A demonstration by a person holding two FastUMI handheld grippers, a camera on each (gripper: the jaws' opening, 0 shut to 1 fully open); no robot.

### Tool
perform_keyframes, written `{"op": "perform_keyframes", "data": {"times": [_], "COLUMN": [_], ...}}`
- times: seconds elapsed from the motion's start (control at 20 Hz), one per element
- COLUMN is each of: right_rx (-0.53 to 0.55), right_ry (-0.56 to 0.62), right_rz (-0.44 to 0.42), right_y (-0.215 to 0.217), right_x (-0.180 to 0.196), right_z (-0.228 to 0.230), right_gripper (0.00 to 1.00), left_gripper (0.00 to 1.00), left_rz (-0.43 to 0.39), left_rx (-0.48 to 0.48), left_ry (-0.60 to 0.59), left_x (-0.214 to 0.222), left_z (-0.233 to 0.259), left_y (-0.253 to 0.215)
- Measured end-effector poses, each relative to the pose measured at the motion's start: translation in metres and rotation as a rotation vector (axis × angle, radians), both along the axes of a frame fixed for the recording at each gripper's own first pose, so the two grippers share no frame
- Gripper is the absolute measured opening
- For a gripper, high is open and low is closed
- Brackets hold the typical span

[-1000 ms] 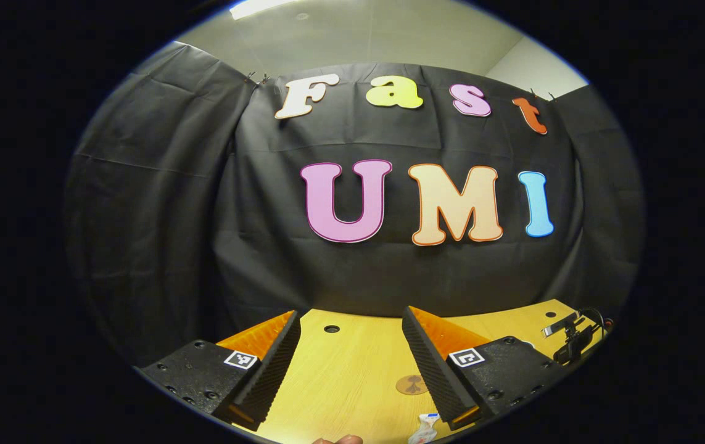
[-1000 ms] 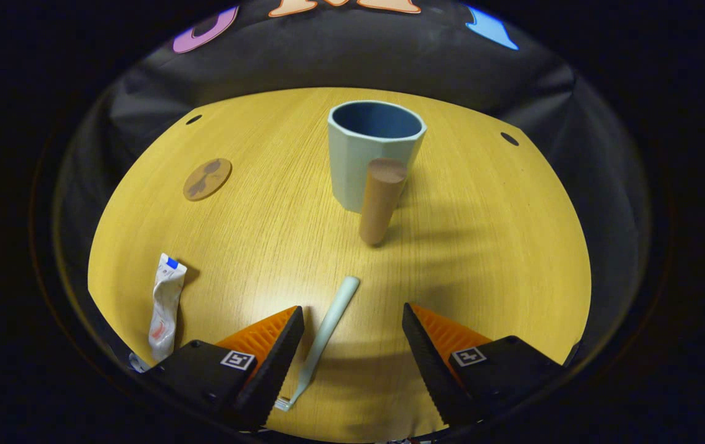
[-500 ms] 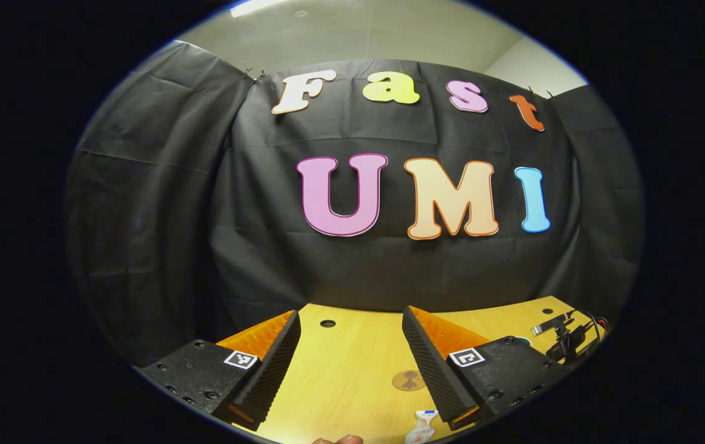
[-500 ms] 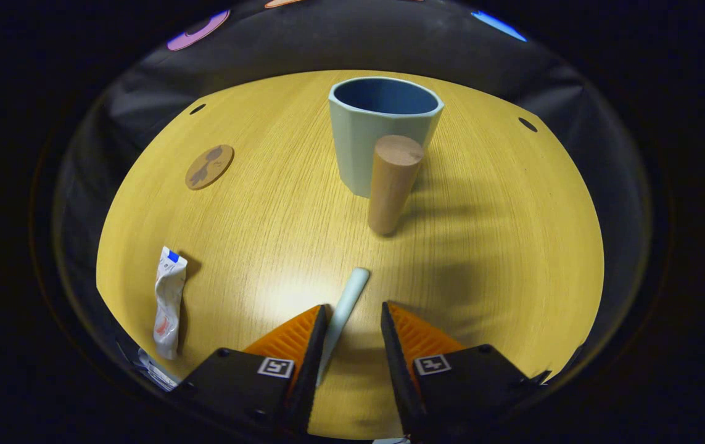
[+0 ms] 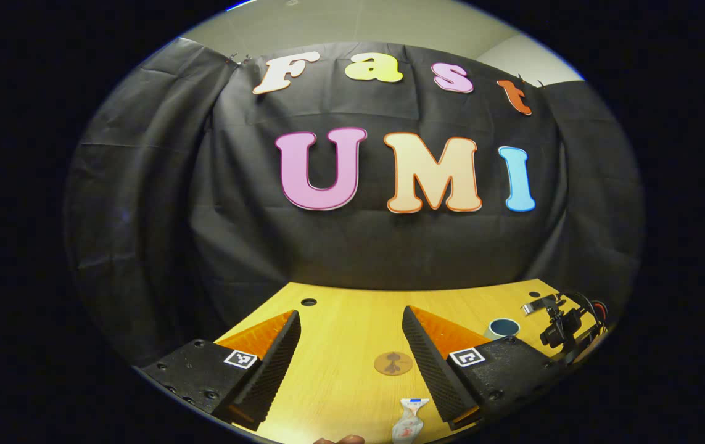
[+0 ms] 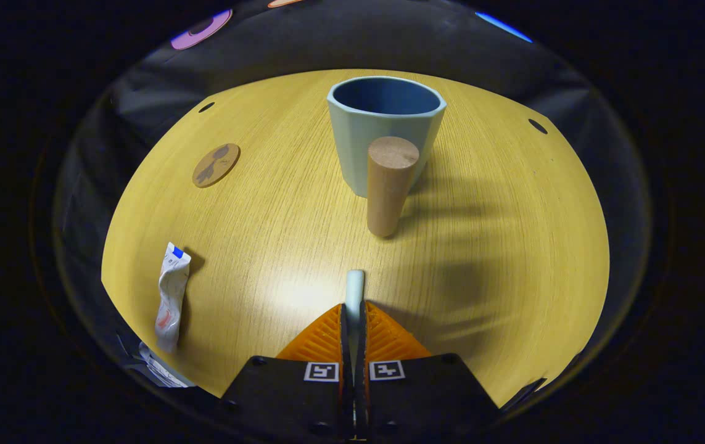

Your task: Put the toothbrush and toothpaste on the desktop into the cup, then pick up the cup and place it on the coaster on the desktop.

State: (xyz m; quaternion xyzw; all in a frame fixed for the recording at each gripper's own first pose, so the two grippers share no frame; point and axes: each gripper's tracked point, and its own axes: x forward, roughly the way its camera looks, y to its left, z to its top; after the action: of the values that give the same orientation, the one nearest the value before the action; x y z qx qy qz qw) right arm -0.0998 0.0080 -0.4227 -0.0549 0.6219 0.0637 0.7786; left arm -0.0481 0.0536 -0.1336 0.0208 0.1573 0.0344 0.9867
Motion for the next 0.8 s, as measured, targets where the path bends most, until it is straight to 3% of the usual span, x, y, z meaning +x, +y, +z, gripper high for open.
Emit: {"op": "perform_keyframes", "data": {"times": [0.25, 0.8], "right_rx": [0.019, 0.025], "right_ry": [-0.01, -0.035], "right_rz": [-0.011, 0.016], "right_y": [0.0, 0.0], "right_x": [-0.001, 0.0], "right_z": [0.0, 0.001], "right_gripper": [0.04, 0.04], "left_gripper": [0.97, 0.98], "left_rz": [-0.06, -0.147], "left_rx": [-0.034, -0.008], "left_ry": [0.16, 0.48], "left_x": [-0.014, -0.044], "left_z": [-0.06, -0.171], "left_y": [-0.025, -0.062]}}
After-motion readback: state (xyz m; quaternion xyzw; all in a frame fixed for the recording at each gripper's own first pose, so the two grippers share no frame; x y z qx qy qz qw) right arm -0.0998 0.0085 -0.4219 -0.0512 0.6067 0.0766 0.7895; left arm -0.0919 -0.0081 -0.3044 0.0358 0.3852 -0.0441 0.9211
